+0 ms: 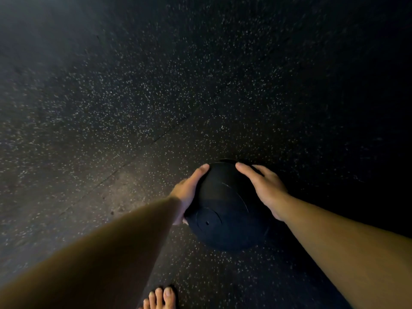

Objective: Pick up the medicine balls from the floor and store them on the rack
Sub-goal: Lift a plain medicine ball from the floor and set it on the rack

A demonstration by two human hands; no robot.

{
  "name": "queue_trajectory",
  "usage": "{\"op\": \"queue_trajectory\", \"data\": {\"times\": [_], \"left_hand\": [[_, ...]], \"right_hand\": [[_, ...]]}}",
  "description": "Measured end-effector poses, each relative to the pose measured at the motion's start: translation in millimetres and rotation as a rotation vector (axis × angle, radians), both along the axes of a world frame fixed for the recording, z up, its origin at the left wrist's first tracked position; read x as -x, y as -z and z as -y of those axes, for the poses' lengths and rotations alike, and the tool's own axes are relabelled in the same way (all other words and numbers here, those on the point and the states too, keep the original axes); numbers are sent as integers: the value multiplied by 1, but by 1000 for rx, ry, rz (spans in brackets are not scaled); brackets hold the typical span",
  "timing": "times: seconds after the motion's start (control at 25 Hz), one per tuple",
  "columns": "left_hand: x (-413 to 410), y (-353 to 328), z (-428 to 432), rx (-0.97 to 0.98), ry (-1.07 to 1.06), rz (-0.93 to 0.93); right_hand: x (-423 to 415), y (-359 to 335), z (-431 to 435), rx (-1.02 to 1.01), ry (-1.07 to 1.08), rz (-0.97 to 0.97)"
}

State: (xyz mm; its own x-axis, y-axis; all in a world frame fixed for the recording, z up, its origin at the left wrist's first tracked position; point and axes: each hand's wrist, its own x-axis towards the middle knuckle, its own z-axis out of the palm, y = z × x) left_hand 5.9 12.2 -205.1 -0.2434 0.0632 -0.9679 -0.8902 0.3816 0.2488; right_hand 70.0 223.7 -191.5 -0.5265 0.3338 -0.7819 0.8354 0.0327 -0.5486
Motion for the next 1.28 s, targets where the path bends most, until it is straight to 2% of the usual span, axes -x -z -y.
{"op": "queue_trajectory", "data": {"times": [0.08, 0.2, 0.36, 0.56, 0.8, 1.08, 1.16, 1.28], "left_hand": [[7, -29, -10, 25, 38, -126], [9, -66, -5, 66, -30, -314], [56, -180, -29, 81, -51, -494], [136, -387, -81, -25, -10, -724], [225, -694, -172, -243, 61, -1042], [236, -1005, -331, -537, 254, -1336], [229, -1072, -391, -653, 319, -1389], [224, -1136, -481, -806, 344, -1400]], "right_hand": [[-3, -10, -2, 10, 21, -43], [6, -42, -1, -23, 43, -141], [54, -145, -17, -51, 90, -281], [130, -345, -68, -134, 139, -475], [200, -656, -155, -279, 279, -824], [171, -961, -285, -559, 556, -1157], [154, -1025, -335, -626, 634, -1243], [138, -1095, -414, -701, 658, -1315]]}}
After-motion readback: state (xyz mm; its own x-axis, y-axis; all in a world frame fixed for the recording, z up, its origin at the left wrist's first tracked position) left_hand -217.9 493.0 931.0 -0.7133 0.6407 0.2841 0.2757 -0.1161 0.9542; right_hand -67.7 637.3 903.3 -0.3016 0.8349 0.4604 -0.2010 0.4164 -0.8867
